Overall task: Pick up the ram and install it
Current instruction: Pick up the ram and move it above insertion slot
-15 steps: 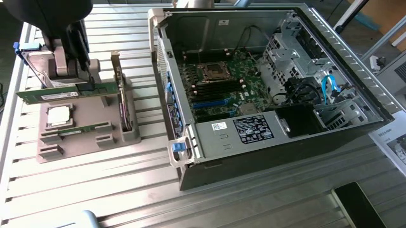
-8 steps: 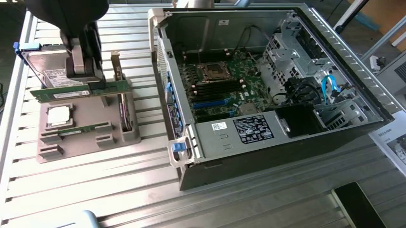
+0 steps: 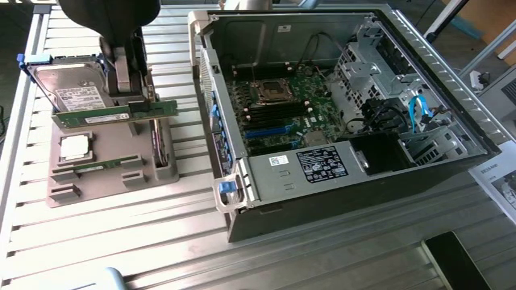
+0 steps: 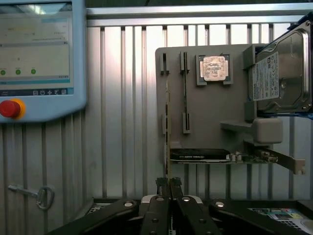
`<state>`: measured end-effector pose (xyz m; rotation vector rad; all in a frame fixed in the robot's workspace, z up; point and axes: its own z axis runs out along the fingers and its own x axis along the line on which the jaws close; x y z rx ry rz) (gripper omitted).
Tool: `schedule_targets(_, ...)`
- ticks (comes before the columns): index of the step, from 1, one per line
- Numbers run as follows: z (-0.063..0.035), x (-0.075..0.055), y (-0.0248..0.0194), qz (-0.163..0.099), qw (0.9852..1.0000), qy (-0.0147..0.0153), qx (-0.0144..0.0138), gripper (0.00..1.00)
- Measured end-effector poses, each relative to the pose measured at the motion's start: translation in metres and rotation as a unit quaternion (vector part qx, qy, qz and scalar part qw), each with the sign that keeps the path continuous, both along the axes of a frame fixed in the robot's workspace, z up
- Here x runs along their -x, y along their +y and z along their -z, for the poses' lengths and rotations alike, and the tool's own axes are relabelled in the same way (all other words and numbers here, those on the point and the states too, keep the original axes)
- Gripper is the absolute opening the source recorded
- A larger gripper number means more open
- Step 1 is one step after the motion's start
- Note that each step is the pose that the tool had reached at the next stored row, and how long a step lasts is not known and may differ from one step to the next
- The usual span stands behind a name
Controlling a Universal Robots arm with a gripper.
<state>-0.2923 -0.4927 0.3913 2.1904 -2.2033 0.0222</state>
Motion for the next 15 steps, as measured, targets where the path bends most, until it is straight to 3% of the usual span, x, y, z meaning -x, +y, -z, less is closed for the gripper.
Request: schedule_targets(15, 0.0000, -0.034, 0.0000, 0.000, 1.0000, 0.0000, 0.0000, 0.12)
